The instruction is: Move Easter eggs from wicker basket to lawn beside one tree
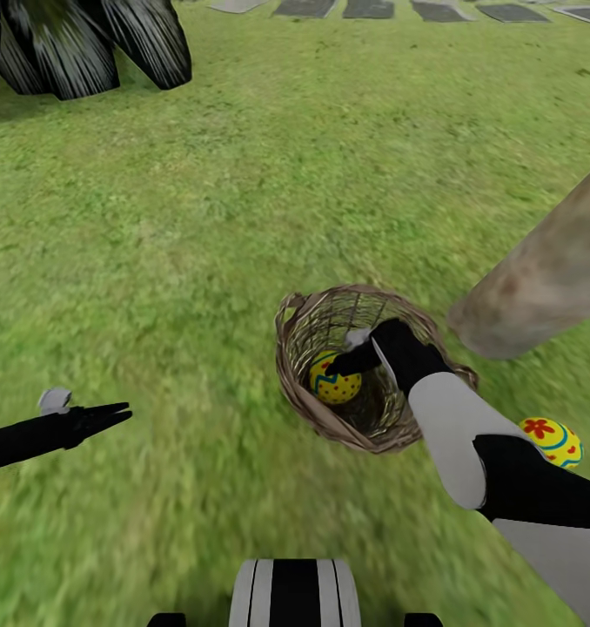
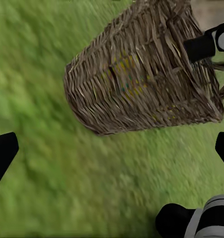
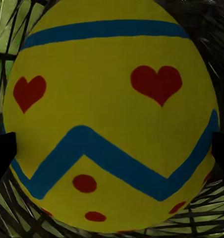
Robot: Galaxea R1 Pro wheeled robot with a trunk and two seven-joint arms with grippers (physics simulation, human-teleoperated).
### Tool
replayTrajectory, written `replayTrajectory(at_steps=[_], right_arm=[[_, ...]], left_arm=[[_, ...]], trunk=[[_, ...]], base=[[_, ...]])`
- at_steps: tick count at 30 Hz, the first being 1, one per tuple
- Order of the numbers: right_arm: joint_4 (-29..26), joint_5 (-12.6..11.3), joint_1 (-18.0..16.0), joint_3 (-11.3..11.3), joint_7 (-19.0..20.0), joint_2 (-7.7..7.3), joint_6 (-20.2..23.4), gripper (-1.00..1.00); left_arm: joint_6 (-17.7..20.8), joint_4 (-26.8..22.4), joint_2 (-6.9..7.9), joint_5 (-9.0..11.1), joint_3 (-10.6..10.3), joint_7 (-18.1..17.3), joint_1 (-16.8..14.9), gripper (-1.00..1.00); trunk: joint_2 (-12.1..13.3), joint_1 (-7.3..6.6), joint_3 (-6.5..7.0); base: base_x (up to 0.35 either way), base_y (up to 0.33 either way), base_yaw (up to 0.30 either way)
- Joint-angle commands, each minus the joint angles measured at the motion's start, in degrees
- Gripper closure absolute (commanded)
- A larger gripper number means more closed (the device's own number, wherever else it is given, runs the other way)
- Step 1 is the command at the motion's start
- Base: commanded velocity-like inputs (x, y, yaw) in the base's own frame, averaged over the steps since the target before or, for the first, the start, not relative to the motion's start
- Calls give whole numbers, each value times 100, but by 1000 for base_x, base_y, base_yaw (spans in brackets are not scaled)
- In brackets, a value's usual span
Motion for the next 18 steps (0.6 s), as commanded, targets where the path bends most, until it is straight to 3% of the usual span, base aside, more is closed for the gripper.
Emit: replayTrajectory(at_steps=[1,6,15,18], right_arm=[[-8,61,-1,-47,41,4,38,100],[-8,60,-1,-49,41,-5,54,100],[-13,60,7,-55,42,-202,58,100],[-278,65,12,-62,48,-221,67,100]], left_arm=[[63,-3,2,-29,7,-35,-3,-100],[65,-6,3,-34,7,-35,-3,-100],[65,-4,3,-32,1,-35,-3,-100],[73,3,2,-37,5,-35,-3,-100]], trunk=[[0,-3,19],[7,-16,130],[19,-39,329],[23,-47,396]], base=[[0,0,0],[-6,0,0],[-120,0,0],[-39,0,0]])
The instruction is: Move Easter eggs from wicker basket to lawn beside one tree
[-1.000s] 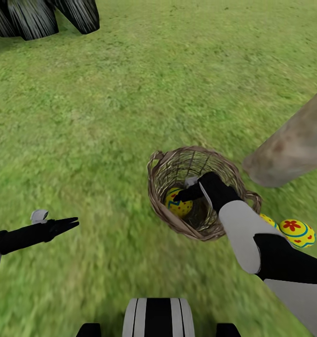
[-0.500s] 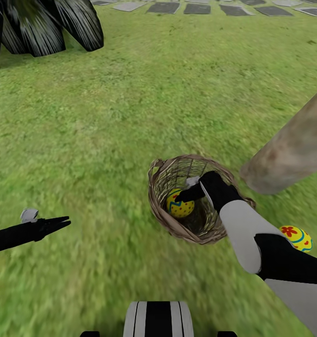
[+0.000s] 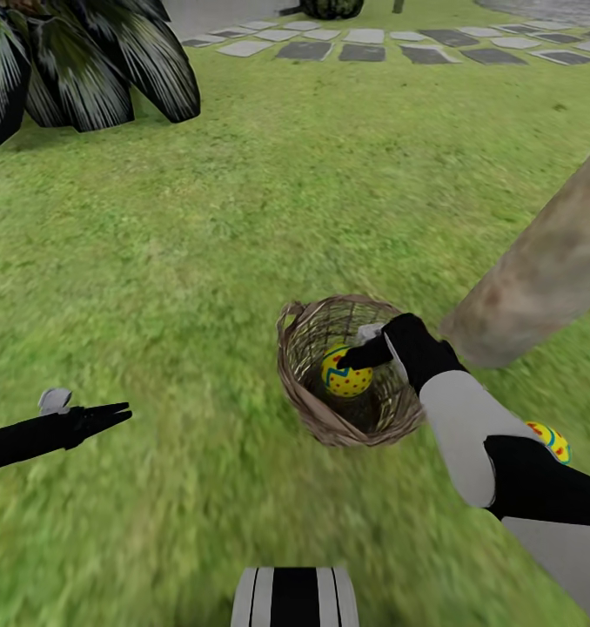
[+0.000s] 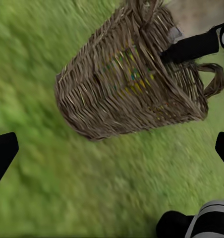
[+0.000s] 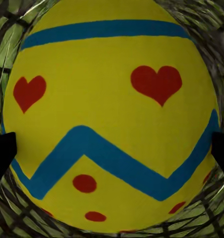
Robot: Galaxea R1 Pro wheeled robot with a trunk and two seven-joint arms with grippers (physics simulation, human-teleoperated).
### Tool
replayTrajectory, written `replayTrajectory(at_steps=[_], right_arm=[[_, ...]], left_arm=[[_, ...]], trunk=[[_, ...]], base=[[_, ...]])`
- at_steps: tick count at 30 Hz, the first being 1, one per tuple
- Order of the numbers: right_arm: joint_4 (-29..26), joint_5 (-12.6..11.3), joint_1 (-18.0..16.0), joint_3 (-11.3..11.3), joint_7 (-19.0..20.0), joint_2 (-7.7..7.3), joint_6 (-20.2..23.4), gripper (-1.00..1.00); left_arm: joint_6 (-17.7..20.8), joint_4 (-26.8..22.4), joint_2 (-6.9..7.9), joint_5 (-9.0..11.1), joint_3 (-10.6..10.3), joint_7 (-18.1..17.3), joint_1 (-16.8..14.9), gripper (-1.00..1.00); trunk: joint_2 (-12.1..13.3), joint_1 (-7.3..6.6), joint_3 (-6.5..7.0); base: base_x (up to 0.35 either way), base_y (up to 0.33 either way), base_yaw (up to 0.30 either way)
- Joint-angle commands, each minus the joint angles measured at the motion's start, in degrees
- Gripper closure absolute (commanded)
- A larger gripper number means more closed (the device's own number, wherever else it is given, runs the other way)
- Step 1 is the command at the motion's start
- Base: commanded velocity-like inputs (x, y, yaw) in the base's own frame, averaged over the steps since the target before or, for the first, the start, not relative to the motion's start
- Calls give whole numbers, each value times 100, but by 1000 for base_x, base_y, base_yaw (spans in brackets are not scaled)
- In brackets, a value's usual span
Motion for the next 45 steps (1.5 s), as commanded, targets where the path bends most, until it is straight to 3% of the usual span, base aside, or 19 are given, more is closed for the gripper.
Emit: replayTrajectory(at_steps=[1,9,13,14,16,20,24,29,31,33,34,36,39,40,45], right_arm=[[-131,51,5,-46,44,-17,58,100],[-323,64,12,-47,420,-80,151,100],[-463,33,26,-47,562,-203,162,100],[-779,64,52,-43,924,-252,231,100],[-1282,57,151,-39,1160,-371,587,100],[-2470,47,679,-38,1237,-422,802,100],[-3257,36,1102,-38,1247,-426,819,100],[-4906,1,1862,-38,1251,-397,832,100],[-5341,-24,1997,-55,1572,-400,829,100],[-5467,-28,2031,-181,2617,-429,834,100],[-5475,-35,2033,-396,2740,-427,831,100],[-5480,-52,2043,-773,2920,-424,828,100],[-5487,-61,2206,-863,3002,-423,812,100],[-5484,-59,2282,-887,3222,-424,803,100],[-5474,-64,2297,-990,3289,-424,799,100]], left_arm=[[61,0,-2,-23,2,-36,-3,-100],[62,-8,-7,-21,7,-36,-3,-100],[62,-4,-7,-22,7,-36,-3,-100],[63,-3,-6,-22,7,-36,-3,-100],[68,-6,-7,-22,7,-36,-3,-100],[70,-1,-7,-22,7,-36,-3,-100],[70,1,-7,-22,7,-36,-3,-100],[70,1,-7,-22,7,-36,-3,-100],[66,1,-7,-22,7,-36,-3,-100],[54,1,1,-14,4,-36,-3,-100],[53,1,1,-19,1,-36,-3,-100],[53,1,2,-21,-1,-36,-3,-100],[51,1,2,-29,-4,-36,-3,-100],[53,7,2,-26,-5,-36,-3,-100],[52,10,2,-22,-2,-36,-3,-100]], trunk=[[0,-3,19],[11,-24,196],[16,-34,285],[18,-37,307],[20,-42,351],[26,-52,440],[31,-62,528],[38,-75,639],[40,-80,684],[43,-86,728],[44,-88,750],[47,-93,794],[51,-101,861],[52,-104,883],[155,-165,983]], base=[[-6,0,0],[-113,0,0],[-1,0,0],[0,0,0],[0,0,0],[0,0,0],[-85,0,0],[-284,0,0],[-53,0,0],[-9,0,0],[-1,0,0],[0,0,0],[-12,0,0],[-310,0,0],[-339,0,0]])
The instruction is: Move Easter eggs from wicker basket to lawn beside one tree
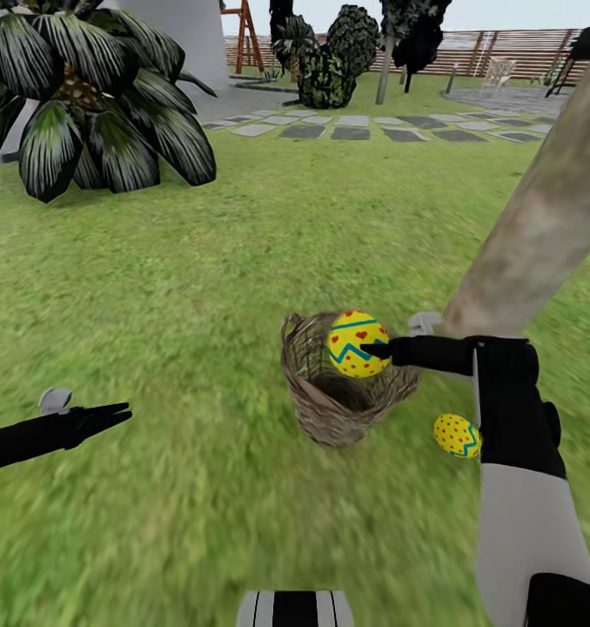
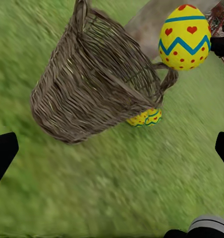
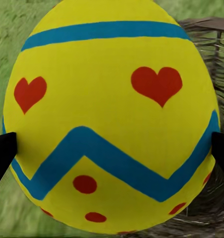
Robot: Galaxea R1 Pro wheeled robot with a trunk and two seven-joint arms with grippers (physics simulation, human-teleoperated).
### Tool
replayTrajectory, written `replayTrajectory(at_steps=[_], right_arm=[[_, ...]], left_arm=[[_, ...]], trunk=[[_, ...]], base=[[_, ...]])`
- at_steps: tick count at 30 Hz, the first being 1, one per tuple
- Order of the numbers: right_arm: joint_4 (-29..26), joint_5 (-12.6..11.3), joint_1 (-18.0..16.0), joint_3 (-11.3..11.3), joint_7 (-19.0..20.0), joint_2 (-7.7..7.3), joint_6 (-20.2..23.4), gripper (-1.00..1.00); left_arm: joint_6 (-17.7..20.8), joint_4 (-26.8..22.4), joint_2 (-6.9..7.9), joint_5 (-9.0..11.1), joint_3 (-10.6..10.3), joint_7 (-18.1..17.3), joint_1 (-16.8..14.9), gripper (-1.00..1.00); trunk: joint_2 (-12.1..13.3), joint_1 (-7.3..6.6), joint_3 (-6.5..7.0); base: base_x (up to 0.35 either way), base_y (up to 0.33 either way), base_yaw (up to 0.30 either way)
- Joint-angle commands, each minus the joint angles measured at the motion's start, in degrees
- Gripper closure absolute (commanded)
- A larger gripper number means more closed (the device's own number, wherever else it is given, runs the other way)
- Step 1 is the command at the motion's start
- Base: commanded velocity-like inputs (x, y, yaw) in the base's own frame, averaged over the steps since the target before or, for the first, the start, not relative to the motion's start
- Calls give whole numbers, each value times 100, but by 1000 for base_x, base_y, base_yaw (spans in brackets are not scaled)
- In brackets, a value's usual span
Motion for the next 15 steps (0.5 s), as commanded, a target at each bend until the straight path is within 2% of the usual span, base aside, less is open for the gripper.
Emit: replayTrajectory(at_steps=[1,6,7,9,11,15], right_arm=[[-3,48,-5,-105,58,4,26,100],[-2,48,6,-331,200,1,9,100],[-4,48,33,-494,331,1,9,100],[-14,53,158,-1034,752,1,2,100],[-18,56,225,-1376,1044,-9,-1,100],[-27,49,418,-2098,1211,-30,-17,100]], left_arm=[[61,-1,0,-24,4,-36,-3,-100],[61,4,-8,-24,-10,-36,-3,-100],[59,5,-8,-24,-7,-36,-3,-100],[54,0,-9,-24,-10,-36,-3,-100],[53,4,-9,-24,-18,-36,-3,-100],[46,7,-9,-24,-30,-36,-3,-100]], trunk=[[40,-27,14],[240,-137,104],[280,-159,122],[361,-203,158],[441,-247,194],[601,-335,266]], base=[[-345,0,0],[-275,0,0],[-51,0,0],[-18,0,0],[-4,0,0],[0,0,0]])
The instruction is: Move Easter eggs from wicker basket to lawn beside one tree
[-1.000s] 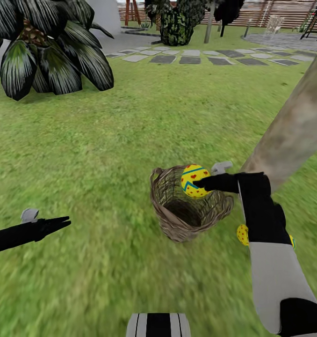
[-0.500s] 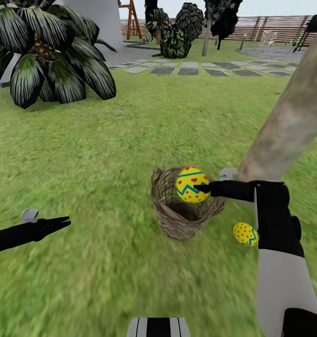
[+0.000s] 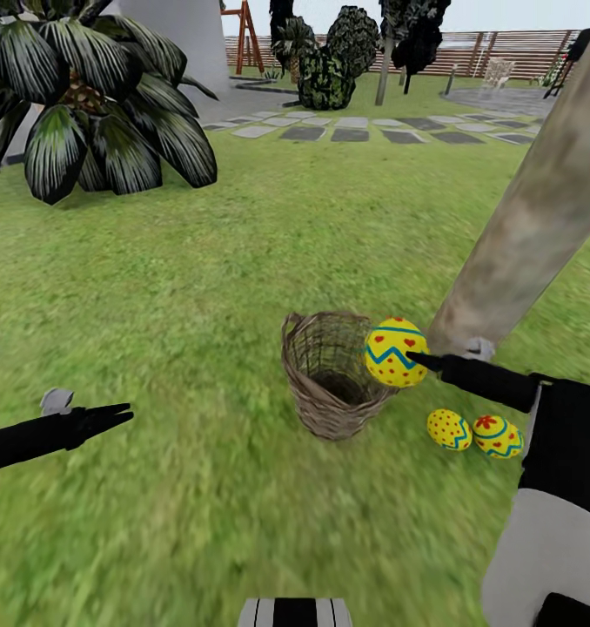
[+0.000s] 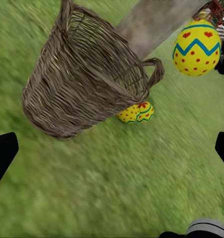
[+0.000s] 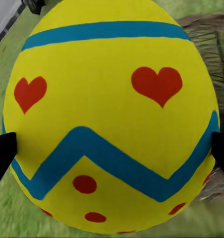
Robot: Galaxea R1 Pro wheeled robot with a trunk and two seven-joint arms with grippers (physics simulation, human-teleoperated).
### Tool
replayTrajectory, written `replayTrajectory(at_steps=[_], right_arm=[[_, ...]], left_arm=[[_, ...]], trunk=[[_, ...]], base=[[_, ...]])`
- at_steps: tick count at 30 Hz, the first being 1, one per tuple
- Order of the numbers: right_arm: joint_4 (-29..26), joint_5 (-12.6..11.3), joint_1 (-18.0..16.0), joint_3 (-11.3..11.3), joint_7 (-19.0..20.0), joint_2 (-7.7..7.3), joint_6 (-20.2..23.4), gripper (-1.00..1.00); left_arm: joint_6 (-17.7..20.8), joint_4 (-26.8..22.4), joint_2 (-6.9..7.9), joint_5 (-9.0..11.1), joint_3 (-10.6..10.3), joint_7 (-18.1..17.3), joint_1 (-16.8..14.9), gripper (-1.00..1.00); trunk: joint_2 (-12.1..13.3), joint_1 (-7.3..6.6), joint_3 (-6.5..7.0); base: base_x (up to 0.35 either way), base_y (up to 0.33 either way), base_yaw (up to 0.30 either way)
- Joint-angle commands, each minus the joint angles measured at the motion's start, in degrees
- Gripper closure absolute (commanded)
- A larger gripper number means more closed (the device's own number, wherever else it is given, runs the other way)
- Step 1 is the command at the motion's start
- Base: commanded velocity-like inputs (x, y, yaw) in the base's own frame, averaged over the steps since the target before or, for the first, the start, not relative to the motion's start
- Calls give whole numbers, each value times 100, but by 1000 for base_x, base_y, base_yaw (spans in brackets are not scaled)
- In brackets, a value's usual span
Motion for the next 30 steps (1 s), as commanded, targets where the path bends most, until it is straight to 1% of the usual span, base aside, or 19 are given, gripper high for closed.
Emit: replayTrajectory(at_steps=[1,3,4,5,8,11,12,13,15,17,24,30], right_arm=[[-5,52,15,-277,143,-2,30,100],[-6,52,38,-767,218,-42,-123,100],[0,56,53,-880,228,-78,-175,100],[6,54,73,-939,233,-104,-203,100],[11,47,155,-1030,241,-135,-233,100],[13,26,176,-1589,281,-157,-237,100],[19,25,178,-1698,346,-153,-236,100],[34,36,184,-1741,376,-136,-237,100],[66,77,194,-1766,386,-109,-239,100],[72,81,287,-1770,379,-101,-240,100],[156,89,346,-1771,316,-104,-257,100],[170,106,346,-1771,283,-99,-257,100]], left_arm=[[59,-1,0,-24,4,-36,-4,-100],[58,0,-5,-25,-1,-36,-4,-100],[54,0,-9,-29,-3,-36,-4,-100],[48,0,-16,-31,-4,-36,-4,-100],[41,-1,-43,-38,-5,-36,-4,-100],[24,4,-52,-35,8,-36,-4,-100],[19,8,-53,-34,16,-36,-4,-100],[19,42,-60,-33,19,-36,-4,-100],[8,333,-66,-25,21,-36,-4,-100],[3,416,-69,-24,28,-36,-4,-100],[-4,426,-71,-24,18,-36,-4,-100],[-4,422,-79,-31,4,-36,-4,-100]], trunk=[[40,-23,14],[120,-67,50],[160,-89,68],[200,-111,86],[321,-177,140],[321,-177,140],[321,-177,140],[321,-177,140],[321,-177,140],[321,-177,140],[321,-177,140],[321,-177,140]], base=[[0,0,0],[0,0,0],[0,0,0],[0,0,0],[0,0,0],[0,0,0],[0,0,0],[0,0,0],[0,-88,0],[0,-250,0],[-1,-296,0],[-186,-276,0]])
